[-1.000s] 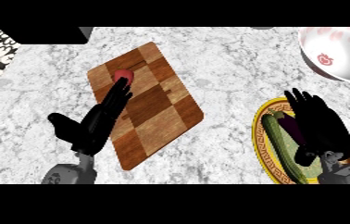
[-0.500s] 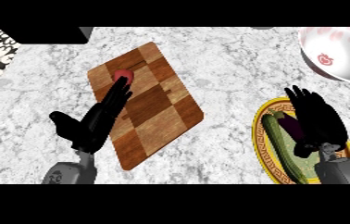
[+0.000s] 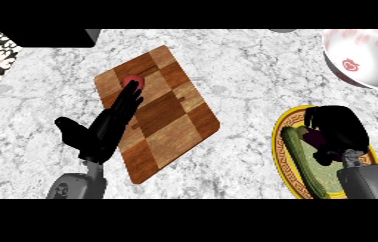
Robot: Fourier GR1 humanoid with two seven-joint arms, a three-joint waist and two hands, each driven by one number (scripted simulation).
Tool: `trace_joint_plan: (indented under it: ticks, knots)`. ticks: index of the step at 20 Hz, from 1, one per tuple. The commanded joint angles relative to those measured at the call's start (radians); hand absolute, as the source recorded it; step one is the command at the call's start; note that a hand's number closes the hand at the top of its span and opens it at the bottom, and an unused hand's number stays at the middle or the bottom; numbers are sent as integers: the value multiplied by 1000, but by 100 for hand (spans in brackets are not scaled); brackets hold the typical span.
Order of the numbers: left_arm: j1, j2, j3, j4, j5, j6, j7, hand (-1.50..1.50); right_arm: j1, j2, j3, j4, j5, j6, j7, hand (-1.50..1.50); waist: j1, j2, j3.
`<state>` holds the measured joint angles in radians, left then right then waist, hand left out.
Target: Pick the eggplant from the plate and place it in the bowl
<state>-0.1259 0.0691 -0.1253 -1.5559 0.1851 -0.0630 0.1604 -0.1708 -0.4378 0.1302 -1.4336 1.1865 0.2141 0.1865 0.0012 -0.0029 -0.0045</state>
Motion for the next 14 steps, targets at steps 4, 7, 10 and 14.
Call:
trace_joint_plan:
  ticks: [4,7,10,14]
  knots:
    - [1,-17,14,51,-27,-27,-40,0,2,12,-20,-16,59,12,-55,150,-2,3,4]
    - [3,-2,32,25,-15,-37,-24,0,7,-20,-48,35,29,-20,-159,150,-2,3,4]
    - [10,-14,4,-28,-28,-8,15,0,-1,-44,-68,158,-83,-6,-321,150,7,5,6]
    - [0,-22,17,-5,-23,-11,-6,0,43,-104,-99,133,-168,71,-471,150,-3,3,5]
